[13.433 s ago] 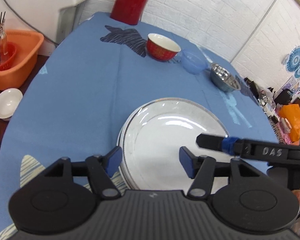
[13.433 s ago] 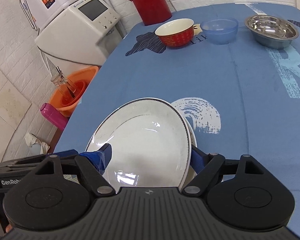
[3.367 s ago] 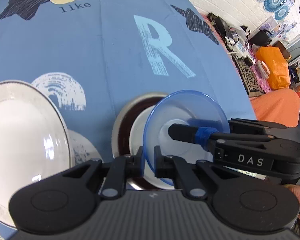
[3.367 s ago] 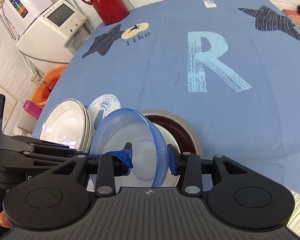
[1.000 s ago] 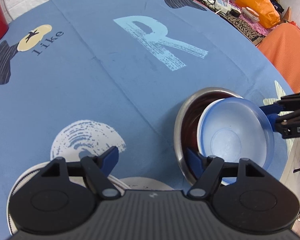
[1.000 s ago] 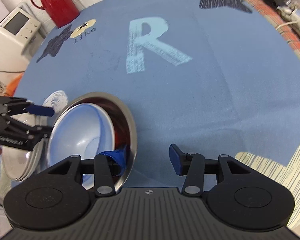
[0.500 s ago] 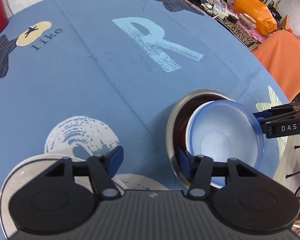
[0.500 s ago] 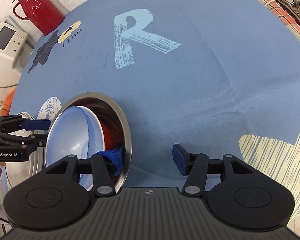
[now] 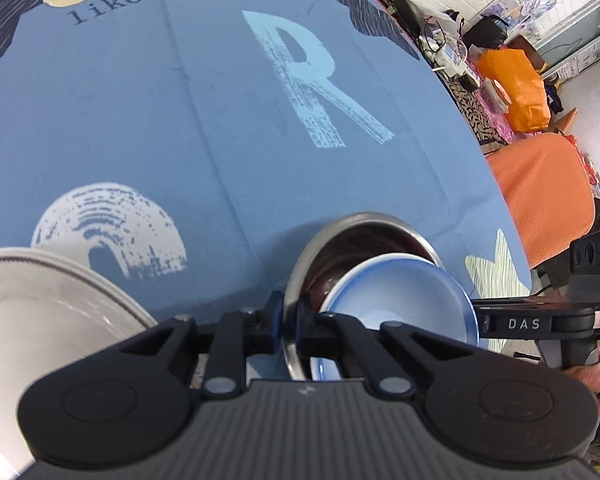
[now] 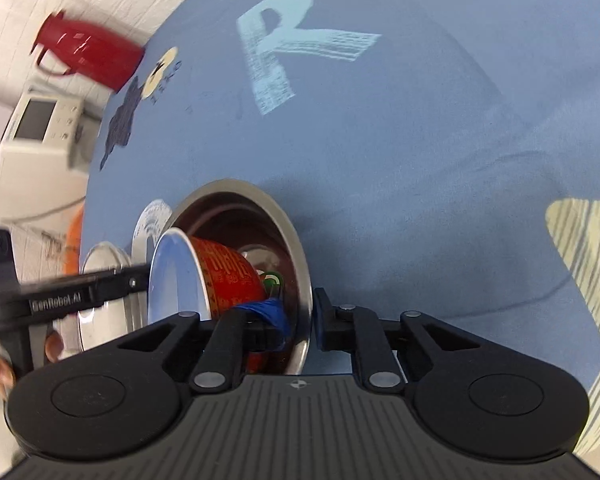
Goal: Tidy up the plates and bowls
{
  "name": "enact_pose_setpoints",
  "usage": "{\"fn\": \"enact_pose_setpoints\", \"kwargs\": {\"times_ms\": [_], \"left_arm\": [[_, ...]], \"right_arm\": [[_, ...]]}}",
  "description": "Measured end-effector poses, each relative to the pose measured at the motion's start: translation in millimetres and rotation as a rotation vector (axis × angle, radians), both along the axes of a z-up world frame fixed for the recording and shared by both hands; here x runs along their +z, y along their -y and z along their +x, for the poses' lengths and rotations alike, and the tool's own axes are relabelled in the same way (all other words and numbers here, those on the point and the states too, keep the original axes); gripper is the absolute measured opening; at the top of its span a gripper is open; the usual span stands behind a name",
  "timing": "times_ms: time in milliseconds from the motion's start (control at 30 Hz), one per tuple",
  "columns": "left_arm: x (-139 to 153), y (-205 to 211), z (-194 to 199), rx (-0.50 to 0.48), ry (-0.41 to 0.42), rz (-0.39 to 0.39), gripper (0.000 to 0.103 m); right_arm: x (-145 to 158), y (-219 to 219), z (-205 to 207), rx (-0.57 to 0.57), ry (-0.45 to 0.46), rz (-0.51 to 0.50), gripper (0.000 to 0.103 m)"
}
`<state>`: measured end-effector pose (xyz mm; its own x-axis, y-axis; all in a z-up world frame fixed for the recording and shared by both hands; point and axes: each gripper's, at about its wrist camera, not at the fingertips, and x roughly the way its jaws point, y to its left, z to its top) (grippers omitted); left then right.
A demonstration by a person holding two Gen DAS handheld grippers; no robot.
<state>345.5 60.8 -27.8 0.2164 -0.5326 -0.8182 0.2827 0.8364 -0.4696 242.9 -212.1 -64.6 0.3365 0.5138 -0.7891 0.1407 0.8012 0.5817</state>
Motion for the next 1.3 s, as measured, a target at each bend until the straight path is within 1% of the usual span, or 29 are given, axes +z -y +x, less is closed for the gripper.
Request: {"fn": "enact_pose_setpoints", "kwargs": {"times_ms": [33, 100, 267, 400, 433, 567, 667, 767, 833, 933, 1000, 1067, 1100, 1167, 1233, 1300], "left_arm": [[-1, 1, 1, -0.001, -0.015, -0.005, 0.0], [1, 2, 2, -0.005, -0.034, -0.019, 0.0], [12, 4, 9, 0.019, -0.026, -0.002, 0.0], [11, 0, 15, 0.032, -0.064, -0.02, 0.0], [13, -3, 17, 0.04, -0.066, -0.02, 0.0], [33, -19, 13, 0.08, -0.018, -0.012, 0.0], [45, -41, 4, 0.119, 0.003, -0.014, 0.0], [49, -67, -6, 0.163, -0.01, -0.007, 0.0], [50, -87, -14, 0.192, -0.025, -0.02, 0.0], [54, -115, -26, 0.258, -0.027, -0.022, 0.0], [50, -132, -29, 0.322, -0.041, -0.006, 0.0], [38, -140, -23, 0.362, -0.086, 0.004, 0.0], [32, -138, -18, 0.36, -0.109, 0.013, 0.0], [24, -124, -9, 0.313, -0.137, 0.032, 0.0], [27, -108, 0, 0.267, -0.125, 0.036, 0.0], [33, -92, 10, 0.235, -0.113, 0.045, 0.0]], "right_arm": [[-1, 3, 1, -0.018, -0.021, 0.013, 0.0], [0, 6, 1, -0.041, -0.035, 0.031, 0.0], [2, 8, 6, -0.078, -0.072, 0.065, 0.001], [4, 11, 10, -0.108, -0.098, 0.09, 0.003], [6, 8, 12, -0.098, -0.098, 0.093, 0.003], [21, -15, 17, -0.044, -0.093, 0.094, 0.003], [31, -36, 26, -0.001, -0.068, 0.082, 0.004], [39, -65, 32, 0.05, -0.057, 0.053, 0.007], [50, -88, 39, 0.089, -0.025, 0.015, 0.009], [62, -118, 51, 0.141, 0.01, 0.008, 0.01], [62, -136, 59, 0.177, 0.029, -0.002, 0.009], [57, -144, 66, 0.182, 0.03, -0.012, 0.009], [52, -142, 69, 0.162, 0.022, -0.011, 0.009], [44, -130, 75, 0.12, 0.008, 0.005, 0.01], [41, -111, 77, 0.067, -0.018, 0.04, 0.011], [40, -97, 77, 0.036, -0.034, 0.053, 0.013]]}}
